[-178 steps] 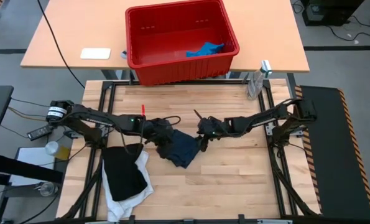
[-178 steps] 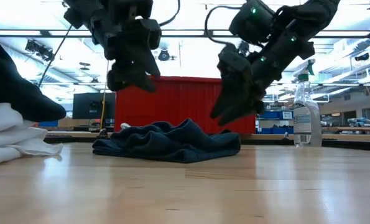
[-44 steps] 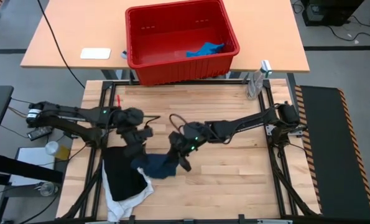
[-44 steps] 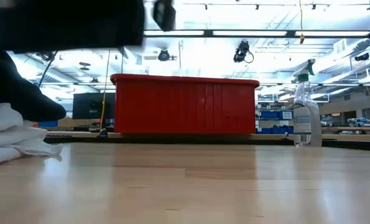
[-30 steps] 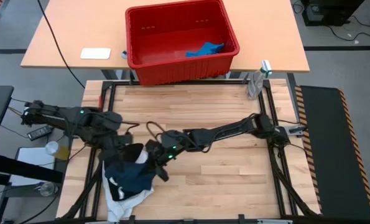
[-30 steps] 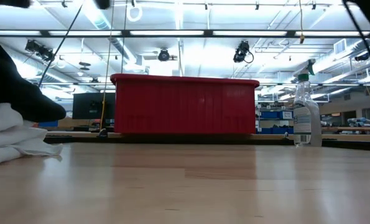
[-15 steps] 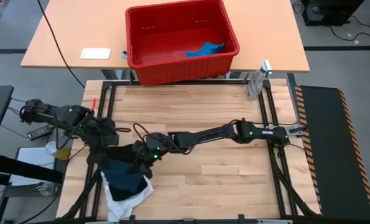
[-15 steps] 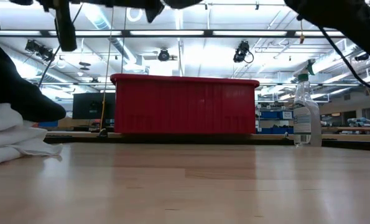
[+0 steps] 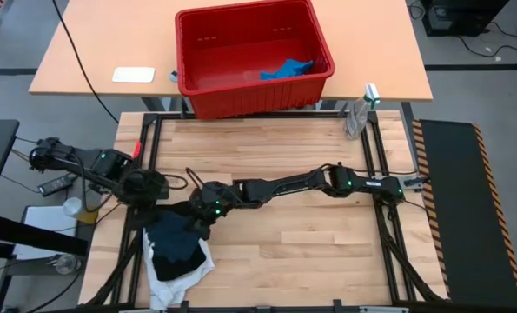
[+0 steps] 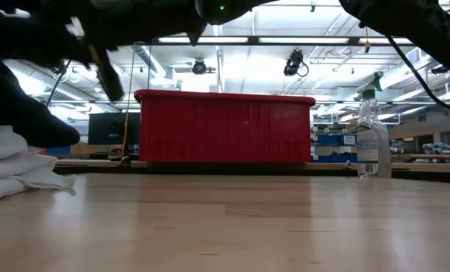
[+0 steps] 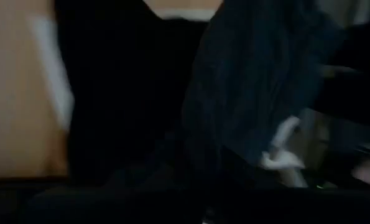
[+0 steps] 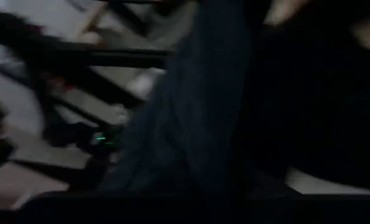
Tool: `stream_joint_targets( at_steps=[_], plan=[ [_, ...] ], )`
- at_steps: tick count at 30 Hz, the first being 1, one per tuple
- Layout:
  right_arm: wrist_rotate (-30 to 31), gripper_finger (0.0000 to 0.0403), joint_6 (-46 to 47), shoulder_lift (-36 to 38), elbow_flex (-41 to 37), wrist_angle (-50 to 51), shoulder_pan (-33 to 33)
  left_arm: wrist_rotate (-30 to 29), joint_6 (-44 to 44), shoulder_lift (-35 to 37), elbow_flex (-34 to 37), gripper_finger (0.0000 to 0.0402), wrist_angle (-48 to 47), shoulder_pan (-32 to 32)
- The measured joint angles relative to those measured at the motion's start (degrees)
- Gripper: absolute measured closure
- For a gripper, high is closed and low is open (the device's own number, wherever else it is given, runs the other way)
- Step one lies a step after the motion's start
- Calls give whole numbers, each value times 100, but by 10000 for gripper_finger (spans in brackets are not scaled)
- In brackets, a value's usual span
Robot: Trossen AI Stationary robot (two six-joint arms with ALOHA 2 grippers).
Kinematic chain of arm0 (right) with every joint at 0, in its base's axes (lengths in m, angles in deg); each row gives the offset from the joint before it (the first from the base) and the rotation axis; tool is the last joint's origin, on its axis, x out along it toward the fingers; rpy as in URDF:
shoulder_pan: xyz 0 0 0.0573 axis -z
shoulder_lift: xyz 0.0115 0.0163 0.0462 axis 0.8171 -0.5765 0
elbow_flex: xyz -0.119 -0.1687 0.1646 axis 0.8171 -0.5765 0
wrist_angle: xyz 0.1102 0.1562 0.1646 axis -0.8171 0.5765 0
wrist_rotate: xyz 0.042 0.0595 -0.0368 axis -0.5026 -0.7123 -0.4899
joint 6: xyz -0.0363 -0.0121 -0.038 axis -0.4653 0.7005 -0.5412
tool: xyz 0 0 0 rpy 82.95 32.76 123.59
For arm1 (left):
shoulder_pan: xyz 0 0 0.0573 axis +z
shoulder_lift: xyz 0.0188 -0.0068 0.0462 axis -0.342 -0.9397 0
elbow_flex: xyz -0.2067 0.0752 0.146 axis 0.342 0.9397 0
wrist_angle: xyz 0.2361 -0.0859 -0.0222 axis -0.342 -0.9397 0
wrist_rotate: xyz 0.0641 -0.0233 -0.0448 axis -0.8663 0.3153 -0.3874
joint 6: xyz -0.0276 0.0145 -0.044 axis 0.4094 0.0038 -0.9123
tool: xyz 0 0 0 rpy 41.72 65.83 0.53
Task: Fold Laundry from Bin
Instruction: Stack the folded dark blue shorts on top of the folded black shirt
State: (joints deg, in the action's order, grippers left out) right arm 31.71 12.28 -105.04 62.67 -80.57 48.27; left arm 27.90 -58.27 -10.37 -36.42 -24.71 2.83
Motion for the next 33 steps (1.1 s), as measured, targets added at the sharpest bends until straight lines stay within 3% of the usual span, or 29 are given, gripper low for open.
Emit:
stream_joint_targets(
  at_steps=[8, 13, 18, 22, 24, 27, 33],
  plan=[
    [-162, 281, 269, 7, -2, 517, 76, -1067, 36, -324, 4, 361, -7, -2],
    [-843, 270, 1036, 7, -2, 246, 50, -1079, 159, -362, 4, 298, 2, 0],
    [-633, 297, 1428, 7, -4, 171, -103, -949, 345, -309, -38, 199, -73, 18],
    [-312, 364, 1863, 7, -7, 20, -219, -940, 349, -309, -384, 156, -413, 28],
    [-114, 379, 2185, 7, -9, -163, -253, -1044, 119, -311, -634, 153, -449, 5],
    [243, 371, 3142, 7, -9, -499, -262, -1149, -475, -322, -985, 159, -380, -170],
    [990, 363, 4155, 7, -9, -974, -222, -1253, -1621, -324, -1311, 188, -28, -983]
  ],
)
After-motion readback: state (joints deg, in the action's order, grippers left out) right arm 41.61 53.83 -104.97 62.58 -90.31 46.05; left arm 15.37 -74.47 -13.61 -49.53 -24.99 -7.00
